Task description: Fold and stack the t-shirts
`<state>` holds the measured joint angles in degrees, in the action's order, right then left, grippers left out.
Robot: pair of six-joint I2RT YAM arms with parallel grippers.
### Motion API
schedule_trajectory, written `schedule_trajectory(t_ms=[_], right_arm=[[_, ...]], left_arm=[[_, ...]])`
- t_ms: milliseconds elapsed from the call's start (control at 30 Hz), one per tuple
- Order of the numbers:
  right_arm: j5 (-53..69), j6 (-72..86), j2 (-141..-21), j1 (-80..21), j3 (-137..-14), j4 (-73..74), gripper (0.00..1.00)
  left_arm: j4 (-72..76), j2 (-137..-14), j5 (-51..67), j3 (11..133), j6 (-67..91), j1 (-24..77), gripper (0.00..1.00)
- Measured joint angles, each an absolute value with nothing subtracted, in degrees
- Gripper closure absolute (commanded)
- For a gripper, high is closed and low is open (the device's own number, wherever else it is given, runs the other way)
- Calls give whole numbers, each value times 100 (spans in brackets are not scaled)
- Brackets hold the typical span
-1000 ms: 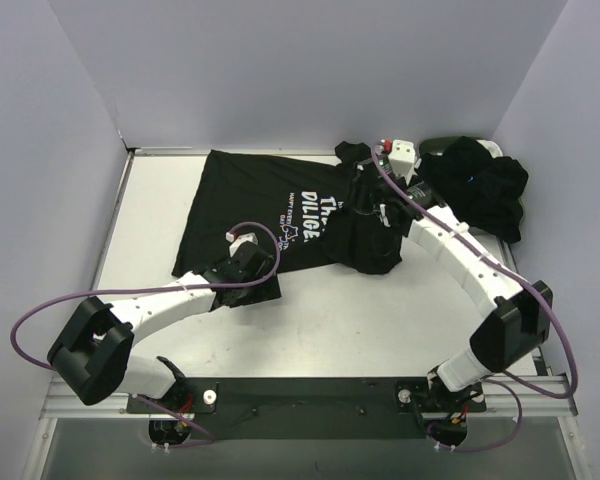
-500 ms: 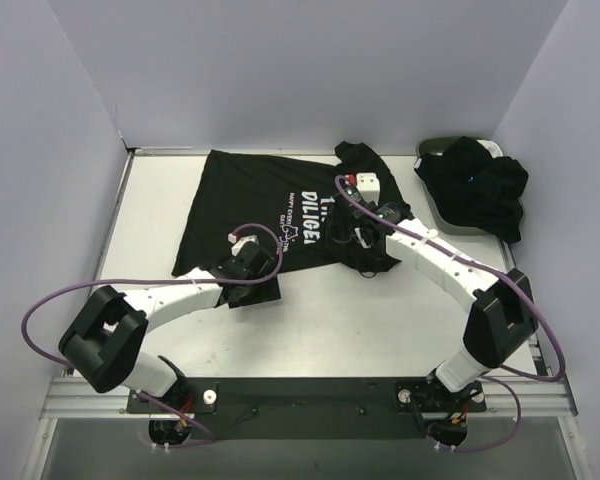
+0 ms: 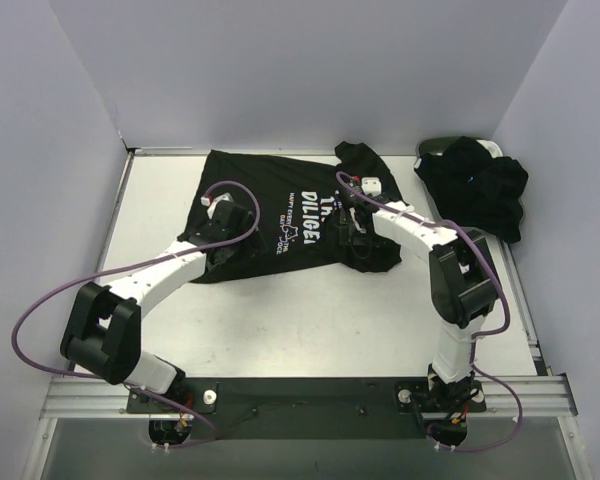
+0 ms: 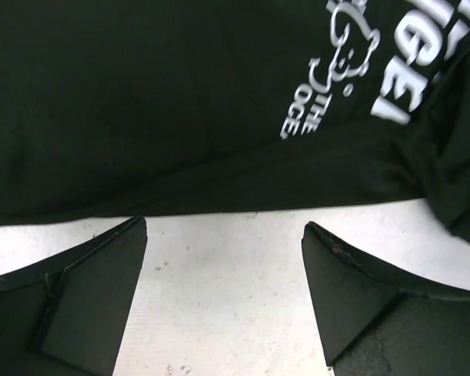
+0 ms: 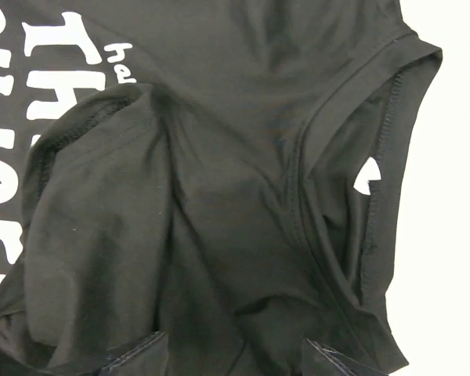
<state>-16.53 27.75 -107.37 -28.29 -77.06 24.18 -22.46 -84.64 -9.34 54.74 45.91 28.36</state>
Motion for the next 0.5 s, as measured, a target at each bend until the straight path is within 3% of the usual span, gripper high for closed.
schedule_trajectory(t_ms=[133, 433, 500], right_arm=[[-1568, 2751, -10757, -2829, -7706, 2338, 50], [-1380, 2781, -10768, -2829, -7234, 2067, 51], [-1339, 2797, -10790, -2829, -7155, 2051, 58]], left_arm=[[-2263, -8464, -913, 5730, 4587, 2635, 11], [-2346, -8984, -854, 5894, 4609, 2108, 12], [-2359, -9190, -854, 5937, 4611, 1984, 12]])
